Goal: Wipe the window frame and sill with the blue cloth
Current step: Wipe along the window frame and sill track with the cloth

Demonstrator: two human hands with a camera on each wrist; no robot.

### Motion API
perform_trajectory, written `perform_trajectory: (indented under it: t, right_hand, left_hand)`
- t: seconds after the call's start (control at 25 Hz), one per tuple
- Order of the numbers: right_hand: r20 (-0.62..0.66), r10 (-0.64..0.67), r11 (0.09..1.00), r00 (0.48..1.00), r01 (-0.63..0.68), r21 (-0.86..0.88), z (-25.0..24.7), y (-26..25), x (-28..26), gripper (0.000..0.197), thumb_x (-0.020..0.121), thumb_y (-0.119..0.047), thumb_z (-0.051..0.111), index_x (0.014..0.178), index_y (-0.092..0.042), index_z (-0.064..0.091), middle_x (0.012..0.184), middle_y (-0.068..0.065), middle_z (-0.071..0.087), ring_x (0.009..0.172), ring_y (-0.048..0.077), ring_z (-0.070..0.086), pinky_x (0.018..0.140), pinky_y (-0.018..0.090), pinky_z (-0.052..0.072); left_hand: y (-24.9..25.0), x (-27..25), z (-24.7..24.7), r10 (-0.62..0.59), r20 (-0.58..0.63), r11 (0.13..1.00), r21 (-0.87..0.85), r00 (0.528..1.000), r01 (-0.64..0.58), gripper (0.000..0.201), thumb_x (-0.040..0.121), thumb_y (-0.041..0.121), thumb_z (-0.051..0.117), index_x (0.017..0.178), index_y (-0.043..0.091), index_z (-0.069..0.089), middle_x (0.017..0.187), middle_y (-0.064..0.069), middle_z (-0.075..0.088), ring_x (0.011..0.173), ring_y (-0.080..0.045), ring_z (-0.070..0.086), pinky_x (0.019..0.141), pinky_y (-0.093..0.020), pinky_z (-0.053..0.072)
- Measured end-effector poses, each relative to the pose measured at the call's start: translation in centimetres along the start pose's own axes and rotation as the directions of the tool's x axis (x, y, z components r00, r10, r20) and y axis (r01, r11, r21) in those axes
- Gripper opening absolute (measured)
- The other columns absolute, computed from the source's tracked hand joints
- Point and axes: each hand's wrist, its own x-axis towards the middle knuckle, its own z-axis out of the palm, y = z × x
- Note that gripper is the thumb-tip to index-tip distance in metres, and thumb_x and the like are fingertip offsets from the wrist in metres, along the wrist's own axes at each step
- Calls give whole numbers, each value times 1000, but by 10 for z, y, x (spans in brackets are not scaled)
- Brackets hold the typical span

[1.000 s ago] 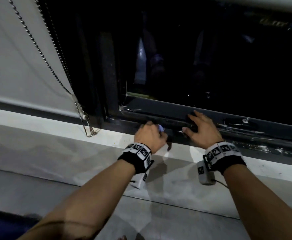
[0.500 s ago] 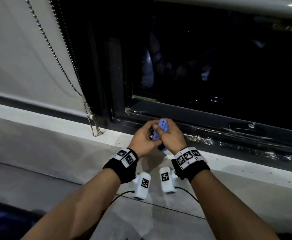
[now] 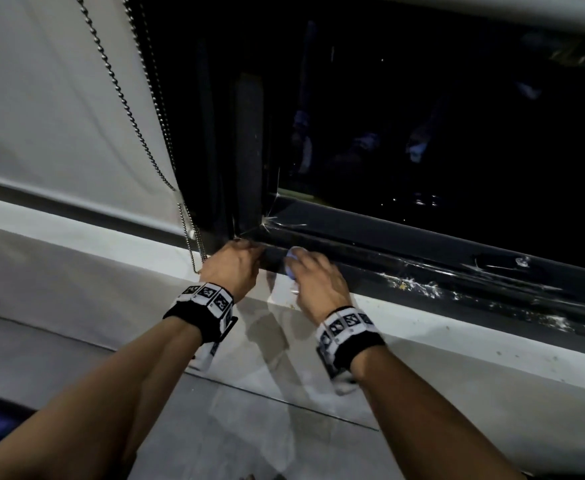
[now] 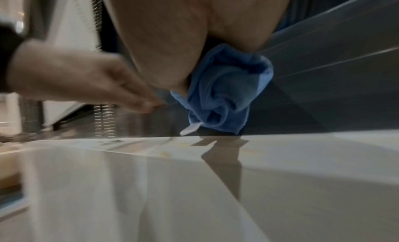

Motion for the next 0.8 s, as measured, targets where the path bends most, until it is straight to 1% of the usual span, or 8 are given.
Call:
perform_trajectory:
  t: [0.16,0.28,0.36,0.44,0.56,0.68,0.72,0.8]
  right_hand:
    - [-171,166,985,971,-170,-13,-11,70,-52,56,71,-3,57,125,-20,62,141,-3,53,117,26,50,103,32,41]
    - [-183,230,973,956,-229,24,-18,93,-67,37,79,-20,47,110,-20,66,132,-4,57,117,26,51,103,28,35]
    - [-203,265,964,943,-251,93,-20,81,-56,28,88,-28,53,111,-19,67,126,-2,60,114,27,52,100,28,34]
    - [-146,267,959,953,-247,138,-17,52,-36,25,91,-28,58,113,-19,67,125,-4,62,111,27,50,93,26,34]
    - [-13,200,972,980,-197,127,-19,12,-8,15,82,-13,55,92,-23,61,106,-7,64,100,25,53,75,26,36]
    - [62,64,961,996,-78,266,-47,21,-10,24,72,-3,52,81,-24,60,97,-4,63,83,24,66,62,30,52]
    - [55,39,941,998,-55,334,-57,28,-12,32,73,-1,52,87,-28,64,103,-5,63,85,19,67,67,30,55]
    - [-52,-33,928,998,50,369,-63,34,-5,47,73,3,57,110,-24,65,118,-5,58,101,12,59,88,26,48]
  left_hand:
    - [-8,4,6,1,-15,1000,10,1000,-1,30,96,35,51,120,30,68,123,6,65,114,-20,60,82,-35,54]
    - [-8,7,5,11,-16,1000,10,1000,-11,27,97,37,52,112,26,71,115,2,67,110,-23,60,84,-33,50]
    - [-4,9,6,35,0,998,54,999,-35,29,98,38,51,111,22,71,114,-1,67,109,-24,59,90,-32,44]
    - [-2,9,7,20,6,997,71,1000,-20,30,98,38,50,113,22,70,115,-2,66,110,-25,58,93,-33,45]
    - [0,10,7,-44,12,998,53,999,43,23,96,35,53,108,28,72,110,1,67,106,-26,61,83,-40,55]
    - [-9,14,2,-79,37,995,56,996,77,31,89,25,57,110,43,68,112,8,69,100,-26,67,82,-40,58]
    - [-14,18,1,-77,49,996,56,996,74,38,86,21,57,113,46,67,115,10,69,101,-25,67,82,-38,57]
    - [-17,22,-2,-66,84,995,78,994,59,48,83,14,57,117,46,65,118,10,68,101,-26,67,82,-37,55]
